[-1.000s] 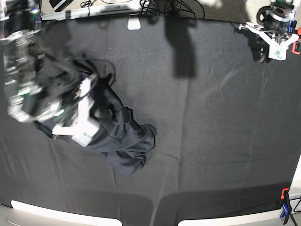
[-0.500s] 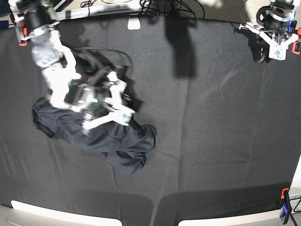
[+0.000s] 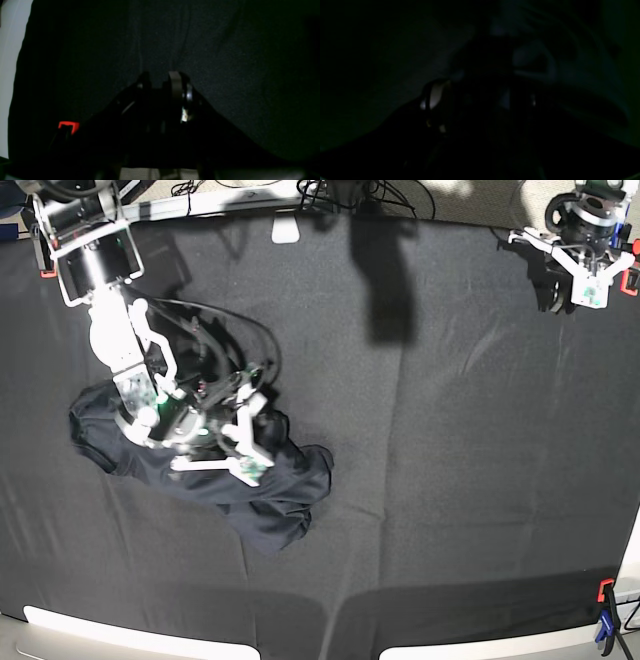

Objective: Layout the t-shirt on the table in an organized manner, then fold the t-shirt properly
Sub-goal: 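Regrasp the t-shirt edge with the right gripper and lift it, then pull the lifted t-shirt edge with the right gripper away from the robot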

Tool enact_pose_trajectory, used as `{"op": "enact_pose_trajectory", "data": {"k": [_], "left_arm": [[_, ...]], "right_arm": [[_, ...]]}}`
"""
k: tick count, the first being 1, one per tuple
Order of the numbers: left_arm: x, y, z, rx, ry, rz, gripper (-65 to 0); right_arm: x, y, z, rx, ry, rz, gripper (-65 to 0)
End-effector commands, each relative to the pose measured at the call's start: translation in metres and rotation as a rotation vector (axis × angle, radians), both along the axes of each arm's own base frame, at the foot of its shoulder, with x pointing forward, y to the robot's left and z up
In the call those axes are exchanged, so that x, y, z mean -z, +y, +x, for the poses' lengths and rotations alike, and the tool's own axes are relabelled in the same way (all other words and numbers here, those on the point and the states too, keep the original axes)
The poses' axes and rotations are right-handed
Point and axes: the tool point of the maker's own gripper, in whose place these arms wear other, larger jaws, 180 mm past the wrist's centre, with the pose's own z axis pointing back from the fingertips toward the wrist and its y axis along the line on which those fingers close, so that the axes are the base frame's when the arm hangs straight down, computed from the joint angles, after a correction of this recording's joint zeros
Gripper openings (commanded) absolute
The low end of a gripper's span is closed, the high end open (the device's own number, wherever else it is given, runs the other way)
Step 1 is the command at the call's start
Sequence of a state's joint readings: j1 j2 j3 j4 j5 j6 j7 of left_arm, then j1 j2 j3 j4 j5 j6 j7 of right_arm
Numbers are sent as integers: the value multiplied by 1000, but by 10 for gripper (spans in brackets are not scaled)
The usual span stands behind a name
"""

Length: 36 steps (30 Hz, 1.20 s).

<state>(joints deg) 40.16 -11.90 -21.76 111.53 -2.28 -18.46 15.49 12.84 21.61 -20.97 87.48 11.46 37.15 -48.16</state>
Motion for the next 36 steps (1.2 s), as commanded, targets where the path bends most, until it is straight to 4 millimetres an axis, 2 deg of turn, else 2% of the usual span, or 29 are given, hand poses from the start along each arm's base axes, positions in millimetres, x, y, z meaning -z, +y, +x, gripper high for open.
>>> {"op": "enact_pose_trajectory", "data": {"k": [1,4,5,7,9,15,18,20,27,32,36], "left_arm": [[-10,1,4,8,-38,8,-533],[-11,0,4,9,-44,7,-533],[-11,0,4,9,-44,7,-534],[-11,0,4,9,-44,7,-533],[-11,0,5,9,-45,7,-534],[-11,0,4,9,-43,7,-533],[-10,0,4,9,-43,7,-534],[-10,0,4,9,-43,7,-534],[-10,0,4,9,-43,7,-534],[-11,0,4,9,-43,7,-534],[-11,0,4,9,-43,7,-533]], "right_arm": [[-14,2,10,-6,-32,13,-399],[-13,0,10,-1,-24,-6,-607],[-14,-4,13,2,-38,-30,-650],[-21,-14,26,11,-90,-91,-650],[-36,-24,45,60,-166,-125,-650],[-111,-67,112,268,-445,-174,-650],[-135,-94,140,369,-500,-149,-650],[-140,-112,157,416,-508,-130,-650],[-138,-167,203,530,-527,-114,-650],[-155,-213,219,638,-577,-141,-650],[-167,-234,224,662,-604,-136,-650]]}}
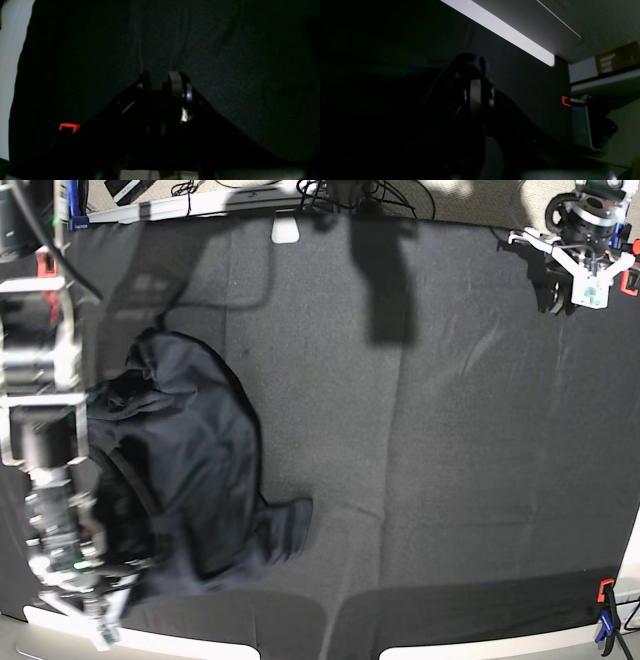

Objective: Layout the t-shirt on the table in an organized manner, then fold the t-shirt properly
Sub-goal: 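Pull the lifted t-shirt edge with the right gripper away from the robot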

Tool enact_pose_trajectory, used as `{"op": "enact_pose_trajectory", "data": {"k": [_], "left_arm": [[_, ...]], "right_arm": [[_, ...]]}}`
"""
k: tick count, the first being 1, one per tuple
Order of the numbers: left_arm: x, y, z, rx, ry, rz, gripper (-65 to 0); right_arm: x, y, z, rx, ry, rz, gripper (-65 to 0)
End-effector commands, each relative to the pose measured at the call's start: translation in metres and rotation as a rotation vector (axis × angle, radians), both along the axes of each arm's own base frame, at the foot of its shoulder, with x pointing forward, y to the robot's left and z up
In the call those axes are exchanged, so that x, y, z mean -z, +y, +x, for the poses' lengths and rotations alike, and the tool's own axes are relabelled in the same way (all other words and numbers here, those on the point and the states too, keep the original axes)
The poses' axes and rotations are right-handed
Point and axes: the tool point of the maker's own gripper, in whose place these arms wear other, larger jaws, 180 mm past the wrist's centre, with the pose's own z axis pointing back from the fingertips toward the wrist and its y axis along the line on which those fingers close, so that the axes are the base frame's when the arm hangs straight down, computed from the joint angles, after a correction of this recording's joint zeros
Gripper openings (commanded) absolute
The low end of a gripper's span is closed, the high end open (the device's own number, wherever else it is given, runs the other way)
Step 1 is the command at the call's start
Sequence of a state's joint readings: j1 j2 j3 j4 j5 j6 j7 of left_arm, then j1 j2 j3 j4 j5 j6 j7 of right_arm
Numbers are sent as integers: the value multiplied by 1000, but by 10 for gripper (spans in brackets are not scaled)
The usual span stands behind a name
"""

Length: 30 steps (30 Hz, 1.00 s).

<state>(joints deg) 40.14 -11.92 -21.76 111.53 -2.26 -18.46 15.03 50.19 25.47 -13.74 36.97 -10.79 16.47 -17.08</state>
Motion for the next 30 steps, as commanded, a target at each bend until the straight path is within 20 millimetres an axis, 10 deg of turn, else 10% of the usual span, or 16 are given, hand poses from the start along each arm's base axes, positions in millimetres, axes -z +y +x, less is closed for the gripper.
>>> {"op": "enact_pose_trajectory", "data": {"k": [1,20,26,30], "left_arm": [[-9,1,3,7,-35,7,-534],[-8,1,2,5,-27,8,-534],[-8,1,2,5,-27,8,-534],[-8,1,2,5,-27,8,-534]], "right_arm": [[-38,-5,14,0,-99,-7,-650],[-130,-23,36,87,-390,-42,-650],[-130,-22,36,80,-390,-42,-345],[-130,-22,36,81,-389,-42,-318]]}}
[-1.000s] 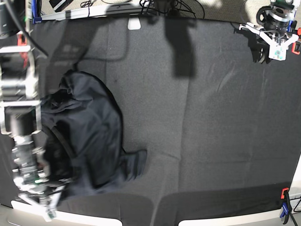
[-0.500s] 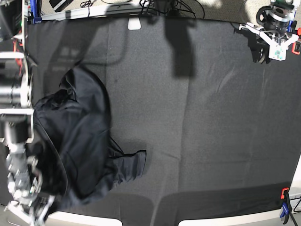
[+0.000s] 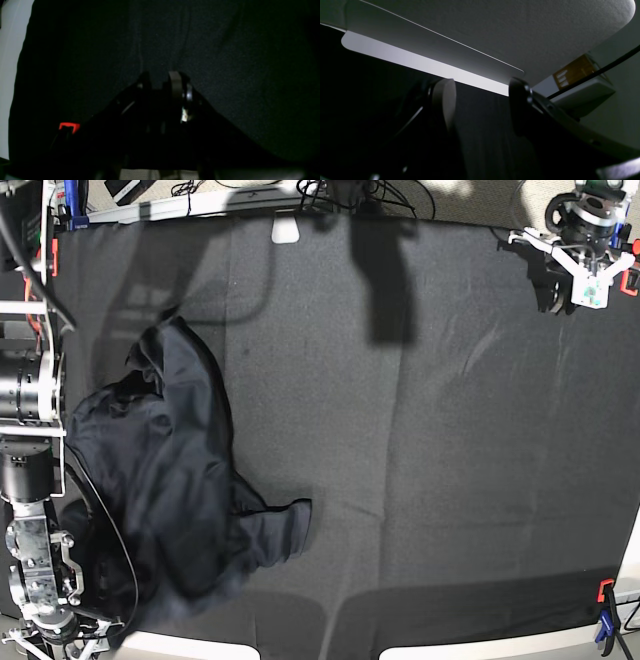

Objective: Layout the t-shirt on the table in an organized manner, then fold the t-shirt properly
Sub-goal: 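Pull the lifted t-shirt edge with the right gripper away from the robot, then reach the left gripper to the t-shirt hem and grasp it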

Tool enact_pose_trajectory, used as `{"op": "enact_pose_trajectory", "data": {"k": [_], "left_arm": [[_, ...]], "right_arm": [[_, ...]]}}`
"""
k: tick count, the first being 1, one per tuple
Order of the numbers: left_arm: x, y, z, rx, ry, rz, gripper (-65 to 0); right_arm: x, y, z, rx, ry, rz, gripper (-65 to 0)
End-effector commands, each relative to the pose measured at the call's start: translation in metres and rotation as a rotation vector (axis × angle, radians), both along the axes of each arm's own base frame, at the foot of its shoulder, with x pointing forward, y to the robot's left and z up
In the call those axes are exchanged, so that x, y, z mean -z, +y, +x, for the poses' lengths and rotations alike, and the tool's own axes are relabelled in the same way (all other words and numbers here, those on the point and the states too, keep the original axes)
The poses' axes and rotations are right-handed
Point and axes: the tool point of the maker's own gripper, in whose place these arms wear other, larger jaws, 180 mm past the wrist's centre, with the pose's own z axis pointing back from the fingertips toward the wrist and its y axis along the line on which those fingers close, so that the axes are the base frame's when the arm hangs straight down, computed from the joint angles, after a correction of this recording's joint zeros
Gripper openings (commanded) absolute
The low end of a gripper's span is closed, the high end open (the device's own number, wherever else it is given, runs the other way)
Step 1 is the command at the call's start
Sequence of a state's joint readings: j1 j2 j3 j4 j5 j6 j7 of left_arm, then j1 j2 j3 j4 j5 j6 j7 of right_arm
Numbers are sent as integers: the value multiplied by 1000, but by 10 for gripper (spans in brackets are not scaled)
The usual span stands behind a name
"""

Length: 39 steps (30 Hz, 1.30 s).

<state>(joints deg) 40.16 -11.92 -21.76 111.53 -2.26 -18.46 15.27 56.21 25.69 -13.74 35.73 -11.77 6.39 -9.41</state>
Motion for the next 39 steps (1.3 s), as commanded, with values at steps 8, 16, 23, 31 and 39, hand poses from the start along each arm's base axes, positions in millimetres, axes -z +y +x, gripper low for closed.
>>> {"op": "enact_pose_trajectory", "data": {"k": [8,16,23,31,39], "left_arm": [[-9,1,3,6,-32,7,-533],[-13,-5,9,4,-59,-59,-533],[-23,-44,37,130,-115,-121,-533],[-35,-118,87,301,-168,-210,-533],[-13,-155,133,389,-145,-257,-533]], "right_arm": [[-41,-3,7,1,-94,-6,-319],[-6,-11,-5,82,35,164,-321],[32,-19,-35,69,131,144,-321],[80,-33,-108,48,271,59,-321],[125,-31,-176,14,406,-18,-321]]}}
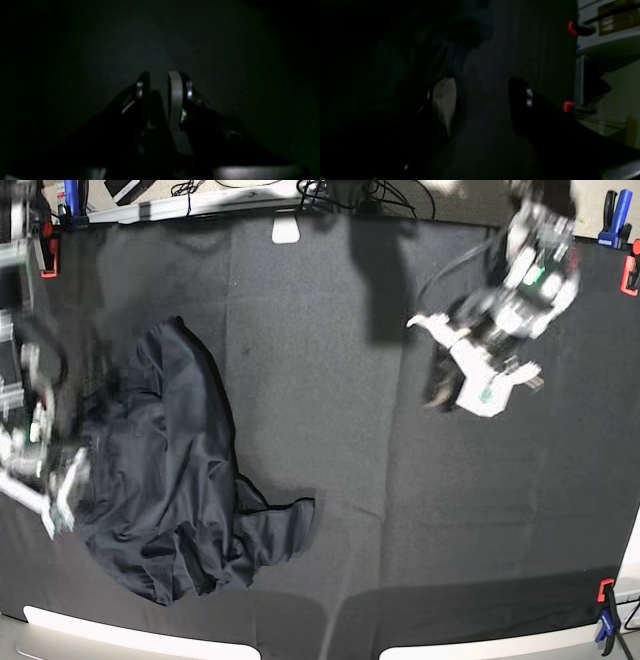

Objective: Layout the t-shirt on the table in an organized manner, then fold the t-shirt properly
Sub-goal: 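Reach the left gripper to the t-shirt hem and grasp it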

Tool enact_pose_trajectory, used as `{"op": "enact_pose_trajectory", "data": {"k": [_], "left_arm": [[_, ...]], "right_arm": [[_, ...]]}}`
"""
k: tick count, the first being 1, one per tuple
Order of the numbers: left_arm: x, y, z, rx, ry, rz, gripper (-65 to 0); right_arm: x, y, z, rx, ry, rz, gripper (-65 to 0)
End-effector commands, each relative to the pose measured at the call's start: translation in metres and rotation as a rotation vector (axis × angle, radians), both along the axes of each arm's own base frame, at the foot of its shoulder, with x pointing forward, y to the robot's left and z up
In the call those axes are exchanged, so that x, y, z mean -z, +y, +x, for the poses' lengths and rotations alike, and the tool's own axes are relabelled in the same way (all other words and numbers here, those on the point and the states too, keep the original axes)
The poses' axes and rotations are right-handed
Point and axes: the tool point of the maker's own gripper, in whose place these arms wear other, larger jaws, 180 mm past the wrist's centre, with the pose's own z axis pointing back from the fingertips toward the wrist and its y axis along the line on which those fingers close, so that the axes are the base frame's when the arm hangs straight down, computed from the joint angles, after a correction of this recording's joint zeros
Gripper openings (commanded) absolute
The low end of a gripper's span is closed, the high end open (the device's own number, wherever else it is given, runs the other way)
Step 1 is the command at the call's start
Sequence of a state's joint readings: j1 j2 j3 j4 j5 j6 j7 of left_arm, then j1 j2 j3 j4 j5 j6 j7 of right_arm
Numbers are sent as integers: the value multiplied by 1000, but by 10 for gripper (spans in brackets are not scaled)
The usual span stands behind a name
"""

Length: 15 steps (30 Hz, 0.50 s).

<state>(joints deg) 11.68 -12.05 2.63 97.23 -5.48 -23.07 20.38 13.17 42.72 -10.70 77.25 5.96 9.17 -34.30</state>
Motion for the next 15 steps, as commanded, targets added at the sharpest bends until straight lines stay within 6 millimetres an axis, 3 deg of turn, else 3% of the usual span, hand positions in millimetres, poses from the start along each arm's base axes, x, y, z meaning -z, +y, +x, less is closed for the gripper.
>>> {"op": "enact_pose_trajectory", "data": {"k": [1,8,12,15], "left_arm": [[-10,-5,12,13,-42,-20,-533],[4,-56,49,163,-37,50,-447],[-7,-97,74,221,-85,85,-443],[-16,-116,95,209,-119,111,-443]], "right_arm": [[-23,-6,5,7,-66,5,-321],[-9,-3,-34,116,-93,215,-321],[9,0,-57,166,-80,281,-321],[29,6,-72,182,-42,308,-321]]}}
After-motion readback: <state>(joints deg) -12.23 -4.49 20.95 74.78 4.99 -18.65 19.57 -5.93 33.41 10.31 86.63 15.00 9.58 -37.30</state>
